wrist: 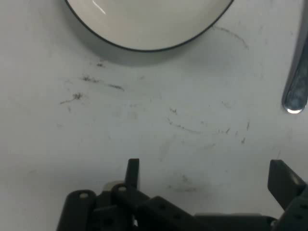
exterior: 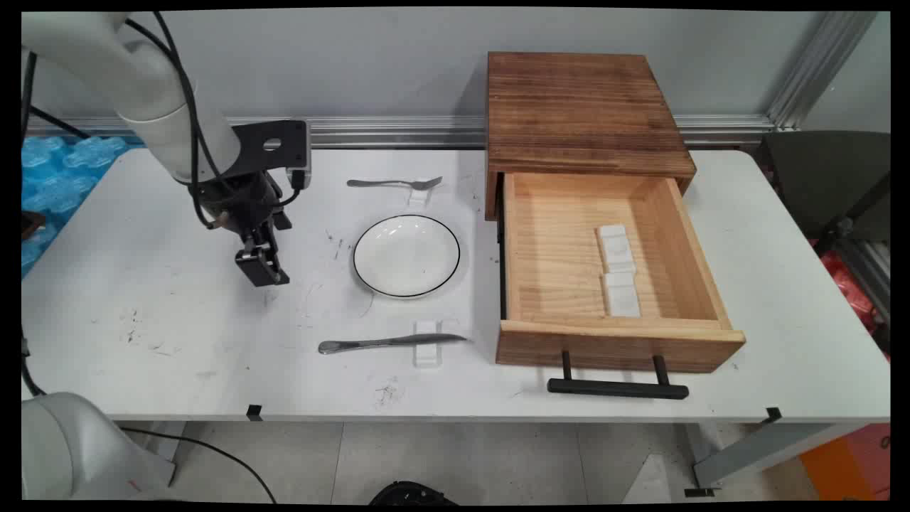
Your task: Pick up the knife from the right of the white plate
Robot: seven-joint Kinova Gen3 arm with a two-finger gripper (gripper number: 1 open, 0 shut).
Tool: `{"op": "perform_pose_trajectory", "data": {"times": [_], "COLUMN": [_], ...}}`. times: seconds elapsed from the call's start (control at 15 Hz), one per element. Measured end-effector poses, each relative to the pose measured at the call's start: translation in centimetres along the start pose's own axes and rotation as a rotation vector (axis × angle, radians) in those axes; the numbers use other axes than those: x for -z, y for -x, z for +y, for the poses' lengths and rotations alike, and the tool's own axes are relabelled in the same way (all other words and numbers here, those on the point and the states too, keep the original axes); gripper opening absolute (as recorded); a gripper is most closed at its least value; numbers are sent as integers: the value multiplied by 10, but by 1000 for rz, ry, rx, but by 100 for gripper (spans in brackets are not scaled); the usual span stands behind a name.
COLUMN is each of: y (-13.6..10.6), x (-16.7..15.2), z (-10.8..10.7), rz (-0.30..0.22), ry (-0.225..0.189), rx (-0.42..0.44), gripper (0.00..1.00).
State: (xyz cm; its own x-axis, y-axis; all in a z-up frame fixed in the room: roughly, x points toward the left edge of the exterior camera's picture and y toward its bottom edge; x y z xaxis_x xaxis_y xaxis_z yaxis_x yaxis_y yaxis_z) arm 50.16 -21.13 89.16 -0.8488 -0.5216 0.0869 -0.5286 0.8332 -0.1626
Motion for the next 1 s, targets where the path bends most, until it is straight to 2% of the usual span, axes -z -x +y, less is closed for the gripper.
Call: {"op": "perform_pose_trajectory", "data": {"times": [0.27, 0.6, 0.8, 1.0], "y": [-16, -53, -73, -79], "x": [-2, -4, -6, -9], "z": [0, 4, 14, 25], "rz": [33, 97, 137, 162], "ry": [6, 26, 46, 58], "rx": [21, 28, 27, 11], "gripper": [100, 100, 100, 100]}}
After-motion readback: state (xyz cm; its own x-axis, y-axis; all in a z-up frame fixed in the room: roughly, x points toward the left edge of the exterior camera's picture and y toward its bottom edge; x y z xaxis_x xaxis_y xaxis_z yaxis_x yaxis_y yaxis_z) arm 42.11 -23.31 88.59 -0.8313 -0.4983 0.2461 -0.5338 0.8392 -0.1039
